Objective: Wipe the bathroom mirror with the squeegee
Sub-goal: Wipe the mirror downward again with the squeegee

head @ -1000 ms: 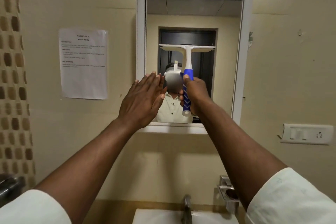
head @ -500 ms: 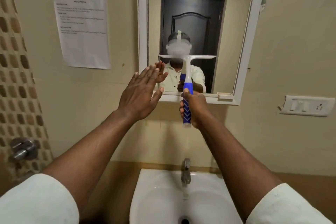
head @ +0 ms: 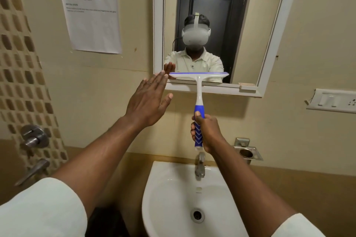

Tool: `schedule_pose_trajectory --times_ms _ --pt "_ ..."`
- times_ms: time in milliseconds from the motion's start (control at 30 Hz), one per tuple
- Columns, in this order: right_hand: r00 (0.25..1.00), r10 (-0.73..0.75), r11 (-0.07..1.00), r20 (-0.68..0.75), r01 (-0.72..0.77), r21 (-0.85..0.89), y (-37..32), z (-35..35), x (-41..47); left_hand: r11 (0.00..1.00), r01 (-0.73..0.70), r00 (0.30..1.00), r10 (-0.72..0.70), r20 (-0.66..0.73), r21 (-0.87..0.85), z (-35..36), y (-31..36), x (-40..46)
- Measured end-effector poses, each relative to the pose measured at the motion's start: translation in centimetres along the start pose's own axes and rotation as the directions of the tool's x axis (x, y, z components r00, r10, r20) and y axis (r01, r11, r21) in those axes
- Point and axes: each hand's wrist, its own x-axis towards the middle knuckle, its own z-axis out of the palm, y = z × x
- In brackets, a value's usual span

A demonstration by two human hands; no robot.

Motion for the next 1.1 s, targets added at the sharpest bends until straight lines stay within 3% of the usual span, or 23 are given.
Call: schedule_pose_trajectory --times_ms 200,400,567,733,900,1100 --pt "1.000 0.006 1.000 0.014 -0.007 0.030 1.7 -0.2 -0.3 1.000 0.013 1.000 -0.013 0.017 0.019 0.2 -0.4 -0.4" --pt "0.974 -0.223 0.975 -0.036 0.224 0.003 0.0 0.7 -0.1 1.000 0.009 0.999 -0.008 -0.044 0.010 -1.2 -1.2 0.6" --pt "0.885 -0.464 0.886 -0.034 0.464 -0.006 -8.8 3.1 1.6 1.000 -0.004 0.995 0.007 -0.101 0.029 -2.9 -2.1 3.0" --pt "0.797 -0.603 0.798 -0.036 0.603 -0.018 -20.6 6.1 3.6 0.997 -0.041 0.982 0.053 -0.183 0.071 -5.5 -3.0 6.5" --pt "0.769 -0.638 0.764 -0.041 0.639 0.084 -29.1 8.3 4.4 0.992 -0.056 0.958 0.085 -0.275 0.113 -8.0 -3.3 9.8" --pt "0.765 -0.637 0.757 -0.097 0.644 0.109 -32.1 9.3 5.5 0.989 -0.070 0.944 0.109 -0.313 0.132 -8.8 -4.4 11.5"
